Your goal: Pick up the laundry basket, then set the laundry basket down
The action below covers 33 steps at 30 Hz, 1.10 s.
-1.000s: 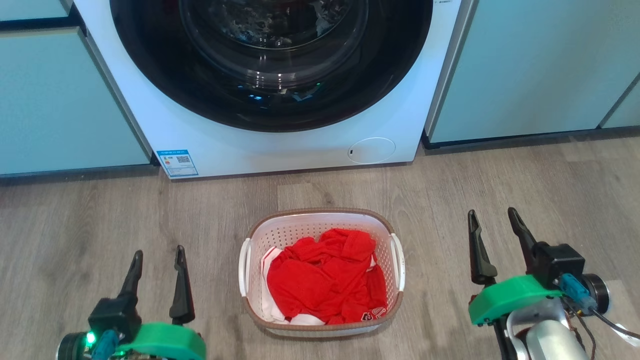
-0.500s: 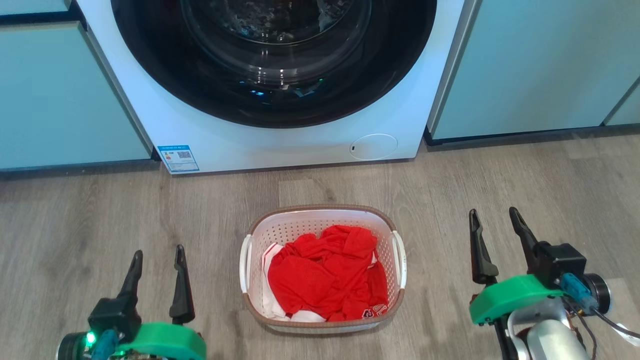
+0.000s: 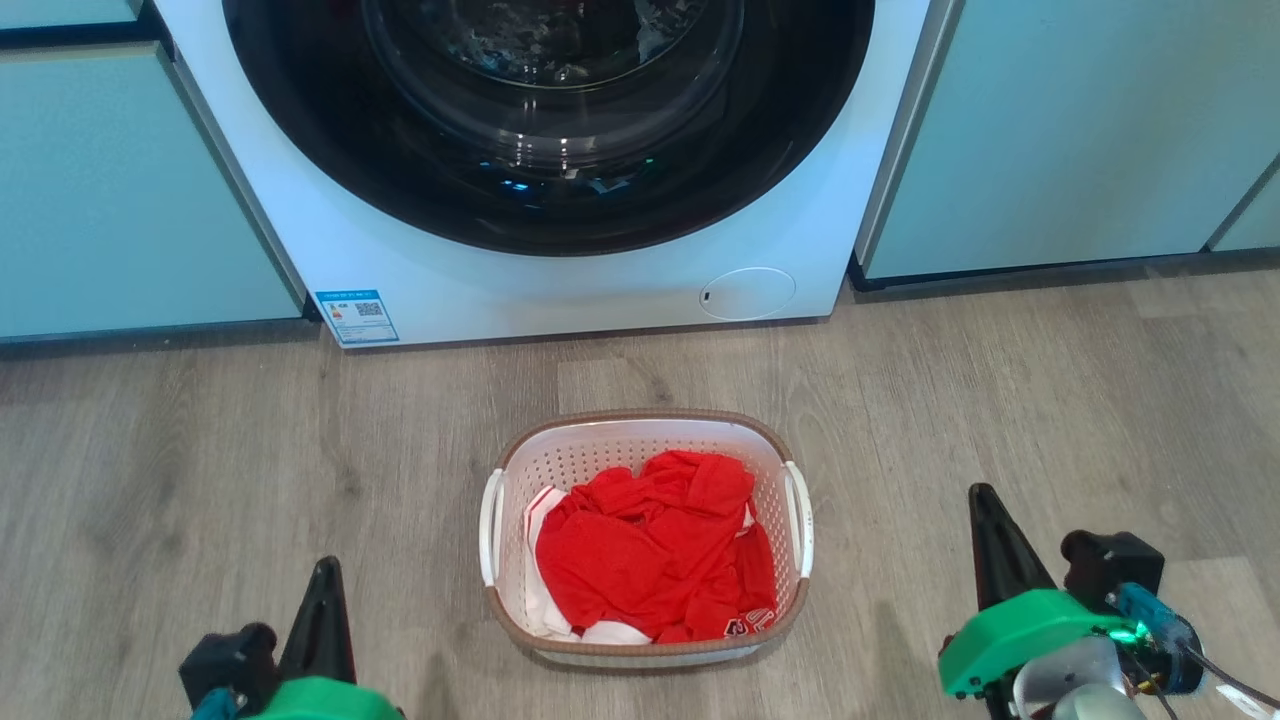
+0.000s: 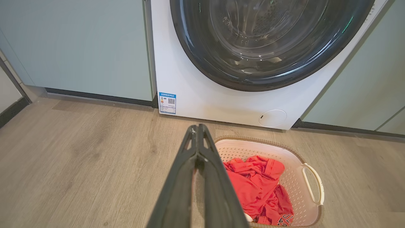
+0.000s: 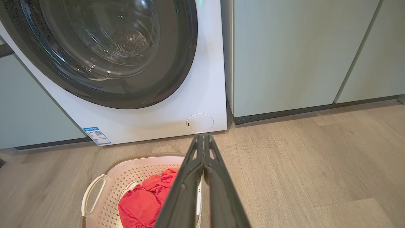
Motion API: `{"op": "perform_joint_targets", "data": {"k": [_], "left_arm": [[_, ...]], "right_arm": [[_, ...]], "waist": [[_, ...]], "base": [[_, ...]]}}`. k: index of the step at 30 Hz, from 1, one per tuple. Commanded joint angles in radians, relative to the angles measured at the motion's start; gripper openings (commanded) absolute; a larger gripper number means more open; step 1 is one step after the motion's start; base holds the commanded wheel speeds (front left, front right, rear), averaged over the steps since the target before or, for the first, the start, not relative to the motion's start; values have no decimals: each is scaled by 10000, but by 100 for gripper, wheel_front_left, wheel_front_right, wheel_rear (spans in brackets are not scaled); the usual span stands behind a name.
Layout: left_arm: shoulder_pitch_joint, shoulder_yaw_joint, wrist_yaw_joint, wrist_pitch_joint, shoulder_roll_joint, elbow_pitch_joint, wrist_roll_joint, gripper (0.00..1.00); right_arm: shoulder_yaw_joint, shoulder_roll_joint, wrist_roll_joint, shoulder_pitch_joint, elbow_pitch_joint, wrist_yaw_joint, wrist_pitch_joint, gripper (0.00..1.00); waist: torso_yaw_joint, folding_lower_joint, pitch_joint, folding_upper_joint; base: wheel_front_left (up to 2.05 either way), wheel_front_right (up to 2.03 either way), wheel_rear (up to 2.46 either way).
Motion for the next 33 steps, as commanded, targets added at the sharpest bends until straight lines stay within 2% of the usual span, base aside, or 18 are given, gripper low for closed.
{"op": "perform_joint_targets", "data": {"k": [1,33], "left_arm": [[-400,99,-58,67,31,-266,-303,0],[-1054,498,-561,901,91,-2,-3960,0]], "right_arm": [[-65,-104,318,-332,-316,2,64,0],[-414,-244,4002,-551,-325,7,821,0]], "waist": [[1,1,-5,0],[30,1,-82,0]], "base": [[0,0,0],[0,0,0]]}}
